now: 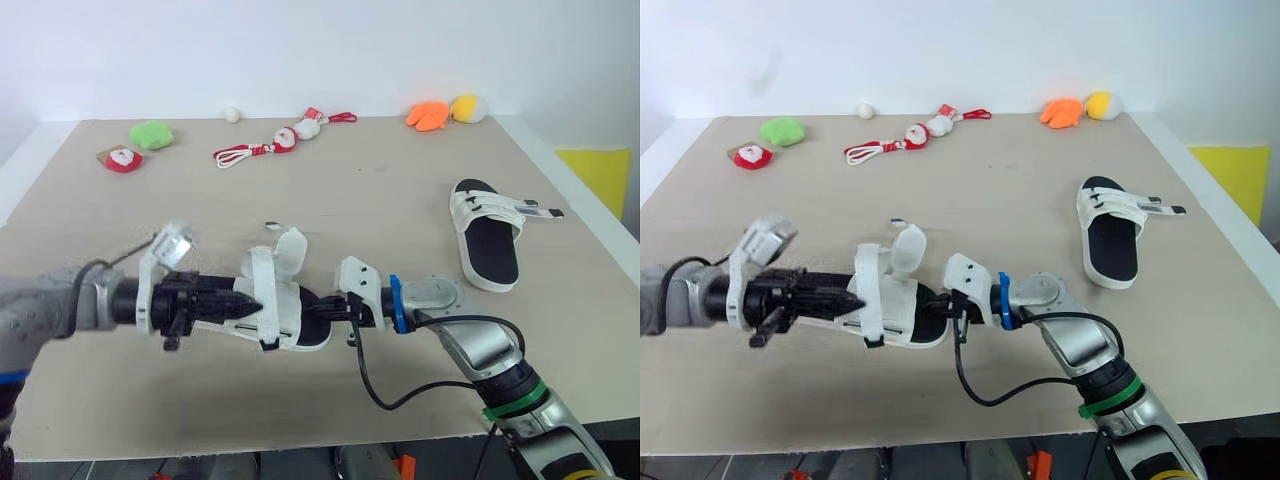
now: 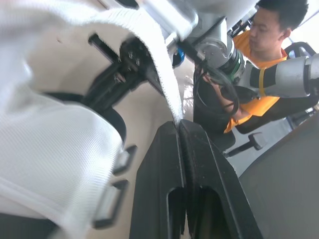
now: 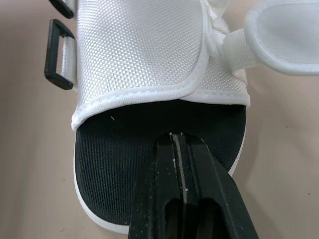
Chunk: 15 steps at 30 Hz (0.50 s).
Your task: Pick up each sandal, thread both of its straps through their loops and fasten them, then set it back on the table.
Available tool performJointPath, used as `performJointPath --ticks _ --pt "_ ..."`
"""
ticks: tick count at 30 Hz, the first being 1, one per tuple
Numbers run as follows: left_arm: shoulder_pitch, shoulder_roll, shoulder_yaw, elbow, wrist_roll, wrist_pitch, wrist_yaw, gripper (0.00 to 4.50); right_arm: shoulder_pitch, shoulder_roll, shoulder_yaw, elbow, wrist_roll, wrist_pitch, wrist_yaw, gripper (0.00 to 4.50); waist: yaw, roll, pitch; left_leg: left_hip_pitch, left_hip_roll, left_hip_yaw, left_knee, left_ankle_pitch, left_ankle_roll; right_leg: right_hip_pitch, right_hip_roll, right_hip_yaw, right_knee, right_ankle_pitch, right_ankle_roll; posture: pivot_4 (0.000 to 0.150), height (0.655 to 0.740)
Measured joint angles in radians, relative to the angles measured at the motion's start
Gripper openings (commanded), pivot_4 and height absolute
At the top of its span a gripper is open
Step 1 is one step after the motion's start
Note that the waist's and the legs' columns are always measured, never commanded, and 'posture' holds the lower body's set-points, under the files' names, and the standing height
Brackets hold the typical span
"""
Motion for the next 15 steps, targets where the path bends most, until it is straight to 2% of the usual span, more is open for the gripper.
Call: performJointPath --ticks 3,7,15 --pt "-0.053 0.012 -0.064 0.061 0.102 -0.023 -0.102 0.06 0.000 0.005 0.001 0.001 -0.001 0.001 -0.008 0.00 -0.001 0.000 0.000 0.000 0.001 0.000 0.000 0.000 0.000 0.000 0.001 0.000 0.001 0.000 0.000 0.150 0.7400" --pt "-0.119 0.043 -0.194 0.211 0.303 -0.120 -0.296 0.06 0.001 0.009 0.002 0.000 -0.004 0.001 -0.022 0.00 0.000 0.000 0.000 0.000 0.001 0.000 0.000 0.000 0.000 -0.001 0.002 0.000 0.002 0.000 0.000 0.150 0.7400" --pt "-0.332 -0.012 -0.287 0.436 0.483 -0.173 -0.516 0.06 0.009 0.015 0.003 -0.014 -0.006 0.011 -0.039 0.00 0.000 0.000 0.000 0.000 0.001 0.000 0.000 0.000 0.000 -0.001 0.002 0.000 0.002 0.000 0.000 0.150 0.7400"
